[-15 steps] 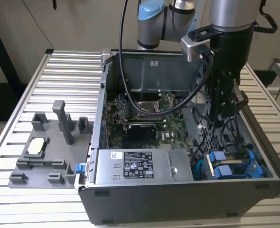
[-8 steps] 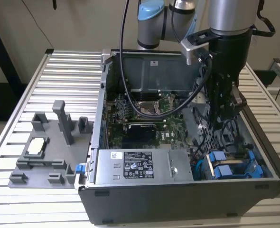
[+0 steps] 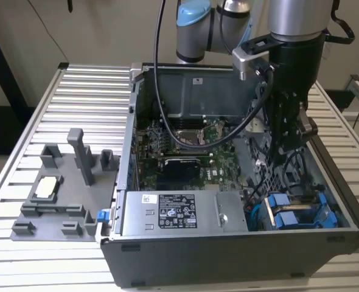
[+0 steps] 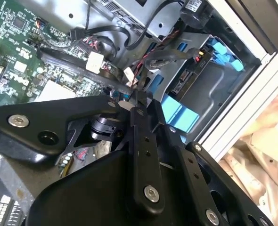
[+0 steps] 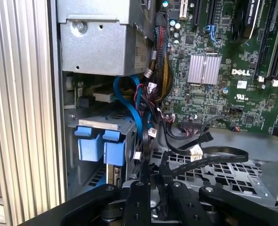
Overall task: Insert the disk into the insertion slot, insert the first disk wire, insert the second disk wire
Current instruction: 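Insert the second disk wire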
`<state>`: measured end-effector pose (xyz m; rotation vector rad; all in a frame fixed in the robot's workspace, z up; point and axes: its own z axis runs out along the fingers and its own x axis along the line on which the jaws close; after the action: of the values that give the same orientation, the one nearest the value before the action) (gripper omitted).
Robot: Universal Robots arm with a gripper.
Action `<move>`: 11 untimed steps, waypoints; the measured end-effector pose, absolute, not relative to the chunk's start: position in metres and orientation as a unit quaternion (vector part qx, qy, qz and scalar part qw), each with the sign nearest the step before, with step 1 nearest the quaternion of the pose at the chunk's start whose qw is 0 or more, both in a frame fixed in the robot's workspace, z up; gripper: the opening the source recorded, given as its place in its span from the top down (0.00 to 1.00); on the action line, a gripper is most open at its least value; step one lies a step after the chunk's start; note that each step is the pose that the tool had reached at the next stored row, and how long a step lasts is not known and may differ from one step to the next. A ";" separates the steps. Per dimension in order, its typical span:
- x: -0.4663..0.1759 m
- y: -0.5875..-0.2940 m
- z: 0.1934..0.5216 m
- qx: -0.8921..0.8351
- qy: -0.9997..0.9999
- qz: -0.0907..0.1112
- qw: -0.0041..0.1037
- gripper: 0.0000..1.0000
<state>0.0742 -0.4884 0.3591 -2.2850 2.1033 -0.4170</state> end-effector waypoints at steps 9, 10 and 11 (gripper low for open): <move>0.075 -0.489 0.359 -0.729 0.671 -0.134 0.003 0.87; 0.076 -0.489 0.359 -0.729 0.671 -0.134 0.003 0.87; 0.076 -0.489 0.359 -0.729 0.671 -0.134 0.003 0.87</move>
<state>0.0758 -0.4888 0.3591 -2.2864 2.1041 -0.4189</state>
